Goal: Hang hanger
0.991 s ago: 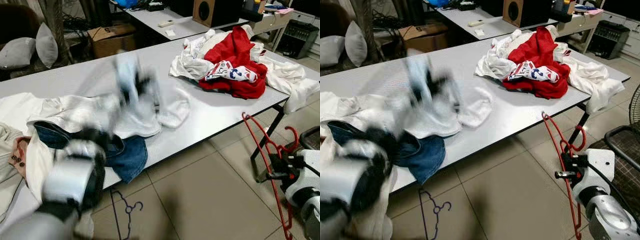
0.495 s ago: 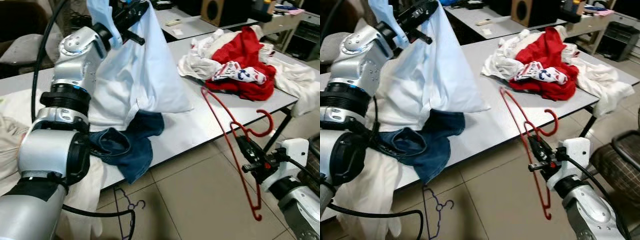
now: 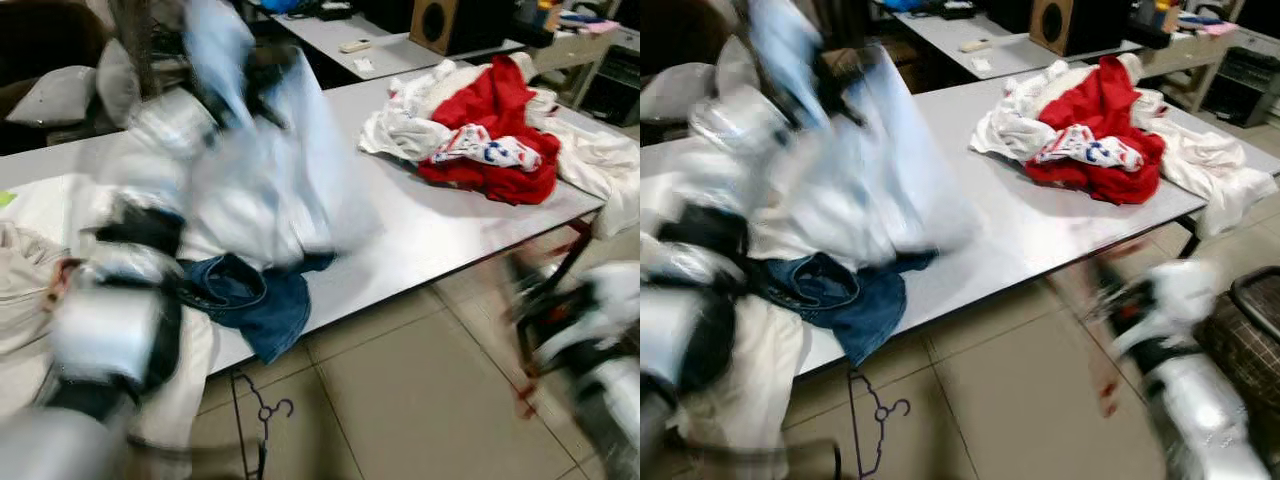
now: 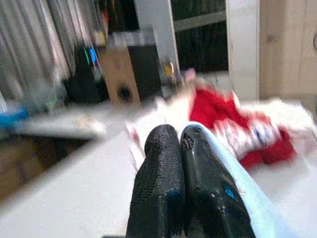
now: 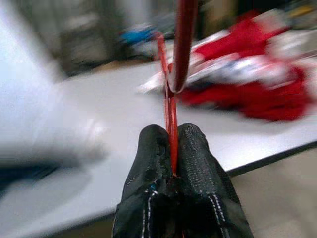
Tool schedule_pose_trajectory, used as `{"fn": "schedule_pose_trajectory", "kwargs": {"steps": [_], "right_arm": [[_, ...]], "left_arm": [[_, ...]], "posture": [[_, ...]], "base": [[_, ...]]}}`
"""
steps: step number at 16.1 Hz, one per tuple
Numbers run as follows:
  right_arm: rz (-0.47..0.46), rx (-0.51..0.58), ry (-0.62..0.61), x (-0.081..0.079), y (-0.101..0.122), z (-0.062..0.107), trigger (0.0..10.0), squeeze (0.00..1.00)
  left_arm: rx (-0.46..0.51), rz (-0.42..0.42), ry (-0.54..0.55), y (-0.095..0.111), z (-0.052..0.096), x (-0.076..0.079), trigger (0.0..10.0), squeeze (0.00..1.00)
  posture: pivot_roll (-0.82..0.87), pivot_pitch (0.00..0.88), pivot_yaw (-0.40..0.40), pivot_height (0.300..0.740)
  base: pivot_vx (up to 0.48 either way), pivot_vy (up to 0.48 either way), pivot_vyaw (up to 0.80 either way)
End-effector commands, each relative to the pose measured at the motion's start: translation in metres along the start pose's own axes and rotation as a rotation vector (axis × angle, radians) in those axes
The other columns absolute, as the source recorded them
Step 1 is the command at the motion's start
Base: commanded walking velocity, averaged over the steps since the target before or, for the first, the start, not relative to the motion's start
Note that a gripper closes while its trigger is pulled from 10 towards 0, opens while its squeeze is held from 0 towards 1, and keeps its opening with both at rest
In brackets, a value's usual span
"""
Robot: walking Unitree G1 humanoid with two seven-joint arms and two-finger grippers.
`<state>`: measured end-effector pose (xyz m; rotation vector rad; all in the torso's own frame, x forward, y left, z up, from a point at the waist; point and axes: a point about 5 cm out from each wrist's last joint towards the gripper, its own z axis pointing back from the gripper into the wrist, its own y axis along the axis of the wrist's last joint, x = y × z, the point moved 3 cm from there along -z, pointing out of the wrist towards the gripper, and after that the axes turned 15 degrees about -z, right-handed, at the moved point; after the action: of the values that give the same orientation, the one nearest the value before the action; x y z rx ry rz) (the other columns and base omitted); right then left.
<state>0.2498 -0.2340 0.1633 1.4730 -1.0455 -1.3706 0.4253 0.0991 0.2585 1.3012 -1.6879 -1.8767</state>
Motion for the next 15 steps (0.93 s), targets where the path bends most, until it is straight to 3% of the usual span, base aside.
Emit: {"fn": "schedule_pose_trajectory", "kwargs": {"steps": [1,2,4,5,6,7,8,9,10,11,14,15], "right_arm": [[0.0,0.044,-0.07,0.01,0.007,0.001,10.0,0.0],[0.007,0.068,-0.109,0.019,0.013,0.001,10.0,0.0],[0.027,0.045,-0.101,0.02,0.011,0.004,10.0,0.0],[0.028,0.038,-0.1,0.019,0.01,0.005,10.0,0.0],[0.023,0.031,-0.101,0.018,0.007,0.005,10.0,0.0],[0.015,0.016,-0.094,0.015,0.003,0.006,10.0,0.0],[0.009,-0.028,-0.076,0.011,-0.005,0.008,10.0,0.0],[0.012,-0.072,-0.079,0.011,-0.012,0.01,10.0,0.0],[0.039,-0.195,-0.104,0.017,-0.033,0.016,10.0,0.0],[0.042,-0.246,-0.126,0.021,-0.042,0.019,10.0,0.0],[0.07,-0.309,-0.137,0.024,-0.051,0.024,10.0,0.0],[0.077,-0.323,-0.135,0.023,-0.054,0.026,10.0,0.0]], "left_arm": [[-0.049,-0.004,-0.044,-0.01,-0.005,0.018,0.0,0.0],[-0.027,0.024,-0.137,-0.013,-0.014,0.055,0.0,0.0],[-0.051,-0.007,-0.296,-0.024,-0.015,0.098,0.0,0.0],[-0.067,-0.015,-0.312,-0.028,-0.013,0.102,1.8,0.0],[-0.1,-0.023,-0.292,-0.036,-0.01,0.101,10.0,0.0],[-0.122,-0.029,-0.289,-0.041,-0.004,0.097,10.0,0.0],[-0.134,-0.008,-0.306,-0.044,0.004,0.092,10.0,1.0],[-0.145,-0.025,-0.324,-0.047,0.009,0.09,10.0,1.0],[-0.193,-0.077,-0.358,-0.055,0.024,0.081,10.0,1.0],[-0.226,-0.113,-0.347,-0.058,0.032,0.071,10.0,1.0],[-0.29,-0.179,-0.326,-0.062,0.045,0.052,10.0,1.0],[-0.329,-0.214,-0.331,-0.063,0.059,0.038,10.0,1.0]], "posture": [[-0.17,0.0,0.044,0.74],[-0.18,0.0,0.049,0.74],[-0.18,0.0,0.054,0.74],[-0.18,0.0,0.057,0.74],[-0.18,0.0,0.059,0.74],[-0.19,0.0,0.063,0.74],[-0.19,0.0,0.063,0.74],[-0.18,0.0,0.065,0.74],[-0.18,0.0,0.066,0.74],[-0.17,0.0,0.064,0.74],[-0.17,0.0,0.065,0.74],[-0.17,0.0,0.065,0.74]], "base": [[0.0,0.0,0.0],[0.0,0.0,0.0],[0.0,0.0,0.0],[0.0,0.0,0.0],[0.0,0.0,0.0],[0.0,0.0,0.0],[0.0,0.0,0.0],[0.0,0.0,0.0],[0.0,0.0,0.0],[0.0,0.0,0.0],[0.0,0.0,0.0],[0.0,0.0,0.0]]}}
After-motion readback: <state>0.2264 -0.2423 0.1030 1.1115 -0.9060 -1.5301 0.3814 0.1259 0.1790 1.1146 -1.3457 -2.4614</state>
